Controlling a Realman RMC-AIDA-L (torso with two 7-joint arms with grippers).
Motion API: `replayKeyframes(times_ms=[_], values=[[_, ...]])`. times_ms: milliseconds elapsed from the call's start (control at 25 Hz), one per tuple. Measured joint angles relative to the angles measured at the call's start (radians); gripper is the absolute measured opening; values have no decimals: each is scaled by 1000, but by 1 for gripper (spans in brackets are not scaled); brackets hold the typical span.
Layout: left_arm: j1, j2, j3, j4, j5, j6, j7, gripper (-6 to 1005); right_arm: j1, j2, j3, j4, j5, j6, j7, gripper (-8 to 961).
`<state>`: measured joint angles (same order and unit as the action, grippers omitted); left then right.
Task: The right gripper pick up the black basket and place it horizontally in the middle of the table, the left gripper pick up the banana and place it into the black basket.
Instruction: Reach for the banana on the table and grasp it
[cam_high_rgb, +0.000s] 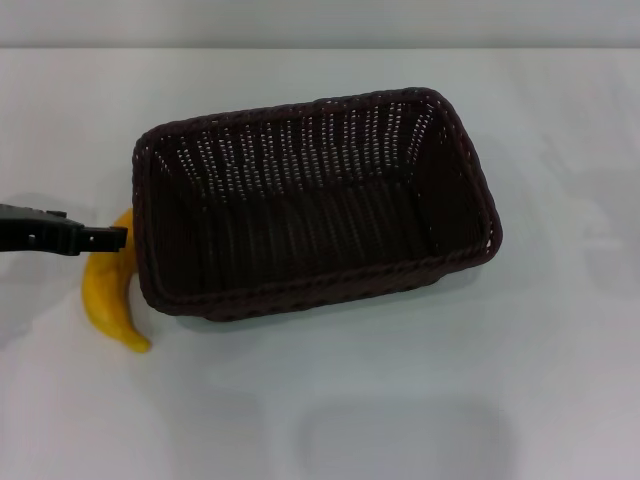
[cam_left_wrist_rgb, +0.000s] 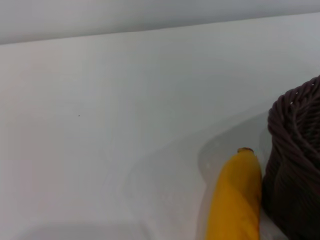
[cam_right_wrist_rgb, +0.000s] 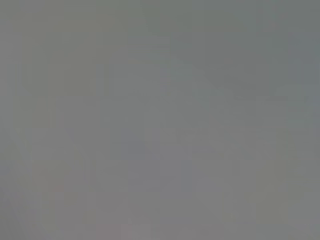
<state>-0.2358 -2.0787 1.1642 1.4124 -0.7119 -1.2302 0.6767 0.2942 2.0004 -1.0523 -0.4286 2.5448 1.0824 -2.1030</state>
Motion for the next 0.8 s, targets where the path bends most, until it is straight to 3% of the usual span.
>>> replayKeyframes(times_ms=[800], values=[[-13,-2,21,-86,-37,43,26,837,-4,2,0,0,0,2,2,869]])
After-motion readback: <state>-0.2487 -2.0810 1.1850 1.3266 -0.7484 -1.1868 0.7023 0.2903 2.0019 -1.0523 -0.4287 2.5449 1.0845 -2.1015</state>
